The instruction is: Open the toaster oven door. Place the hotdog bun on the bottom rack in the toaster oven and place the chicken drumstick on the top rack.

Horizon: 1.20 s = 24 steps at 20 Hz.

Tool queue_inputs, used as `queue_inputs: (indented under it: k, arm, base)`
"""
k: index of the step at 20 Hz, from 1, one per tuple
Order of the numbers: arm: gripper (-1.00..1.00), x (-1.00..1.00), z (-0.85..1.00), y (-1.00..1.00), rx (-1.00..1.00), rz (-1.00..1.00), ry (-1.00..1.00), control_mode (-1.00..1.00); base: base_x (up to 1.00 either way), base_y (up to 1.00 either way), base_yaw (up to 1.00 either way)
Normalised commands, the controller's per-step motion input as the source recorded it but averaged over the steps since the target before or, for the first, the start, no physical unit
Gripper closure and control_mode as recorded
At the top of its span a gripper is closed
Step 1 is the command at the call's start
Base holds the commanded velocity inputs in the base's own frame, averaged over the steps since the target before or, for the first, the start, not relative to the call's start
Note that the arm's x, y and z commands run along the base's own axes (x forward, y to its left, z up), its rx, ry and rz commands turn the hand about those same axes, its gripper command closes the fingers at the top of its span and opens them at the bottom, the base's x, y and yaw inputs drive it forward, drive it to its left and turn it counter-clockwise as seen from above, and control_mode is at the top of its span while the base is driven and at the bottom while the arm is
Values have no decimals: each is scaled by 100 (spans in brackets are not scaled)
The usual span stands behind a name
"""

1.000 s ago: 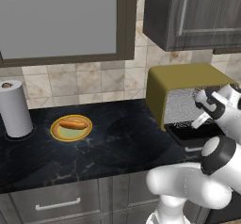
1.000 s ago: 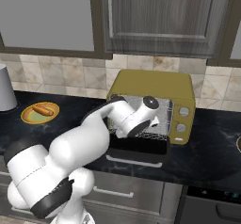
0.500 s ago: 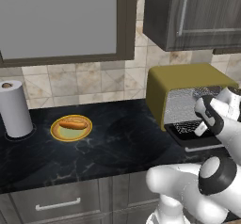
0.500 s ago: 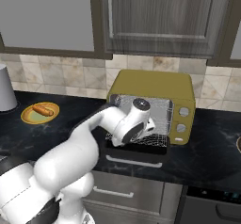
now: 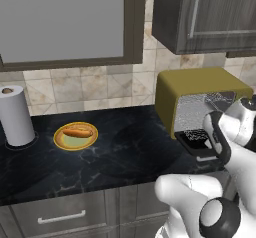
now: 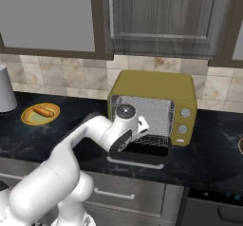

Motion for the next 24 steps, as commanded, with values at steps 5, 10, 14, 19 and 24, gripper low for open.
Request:
queue_inputs:
  k: [5, 10, 14, 19, 24]
  arm:
    - [-100, -21, 75, 27, 0, -6, 9, -100]
    - [-100, -25, 61, 34, 0, -5, 18, -100]
    - [-100, -19, 38, 48, 7, -23, 3, -100]
    - [-100, -26, 33, 53, 8, -24, 0, -100]
    - [-100, -25, 18, 53, 4, -30, 0, -100]
  base:
    - [0, 0, 0]
    - [0, 0, 0]
    - [0, 0, 0]
    - [0, 0, 0]
    - [0, 0, 0]
